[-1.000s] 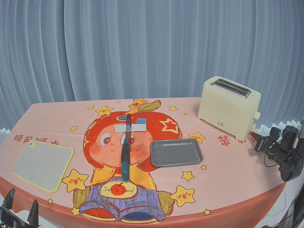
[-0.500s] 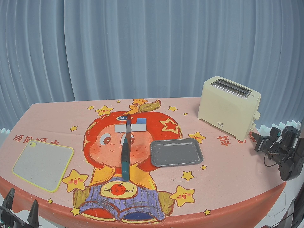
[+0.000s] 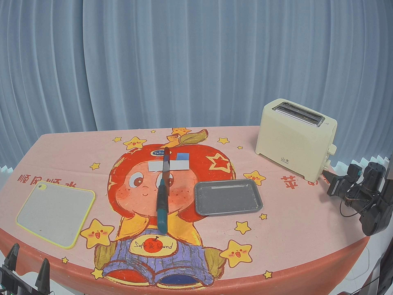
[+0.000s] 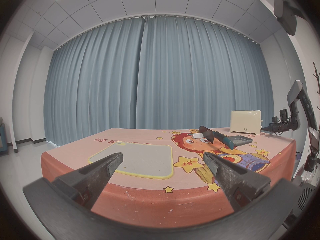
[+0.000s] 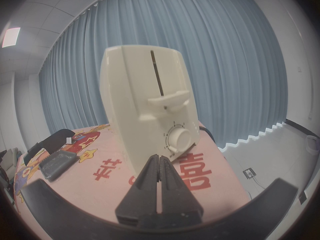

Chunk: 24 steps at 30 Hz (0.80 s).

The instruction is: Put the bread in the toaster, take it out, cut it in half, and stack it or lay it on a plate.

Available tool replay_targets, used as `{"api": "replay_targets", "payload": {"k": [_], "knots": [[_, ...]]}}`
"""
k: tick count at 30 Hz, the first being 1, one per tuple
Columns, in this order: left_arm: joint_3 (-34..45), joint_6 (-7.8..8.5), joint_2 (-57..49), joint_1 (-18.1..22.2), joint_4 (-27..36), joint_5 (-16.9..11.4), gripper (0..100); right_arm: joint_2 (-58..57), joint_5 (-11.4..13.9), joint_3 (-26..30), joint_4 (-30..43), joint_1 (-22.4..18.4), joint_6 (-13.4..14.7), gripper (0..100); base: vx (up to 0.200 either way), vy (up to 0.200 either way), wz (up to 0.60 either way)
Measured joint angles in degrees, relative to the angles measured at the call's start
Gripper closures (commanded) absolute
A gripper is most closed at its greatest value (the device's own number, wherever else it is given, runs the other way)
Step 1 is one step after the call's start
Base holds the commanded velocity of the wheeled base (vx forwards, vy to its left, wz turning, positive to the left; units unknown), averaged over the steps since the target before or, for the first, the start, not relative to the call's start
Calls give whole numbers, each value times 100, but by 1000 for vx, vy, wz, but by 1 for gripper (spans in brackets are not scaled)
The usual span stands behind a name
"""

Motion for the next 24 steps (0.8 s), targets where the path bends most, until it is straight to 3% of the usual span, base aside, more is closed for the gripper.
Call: {"api": "replay_targets", "payload": {"k": [24], "knots": [[0,0,0,0,0,0,0,149,-13,-232,9,-168,22,100,0,0,0]]}}
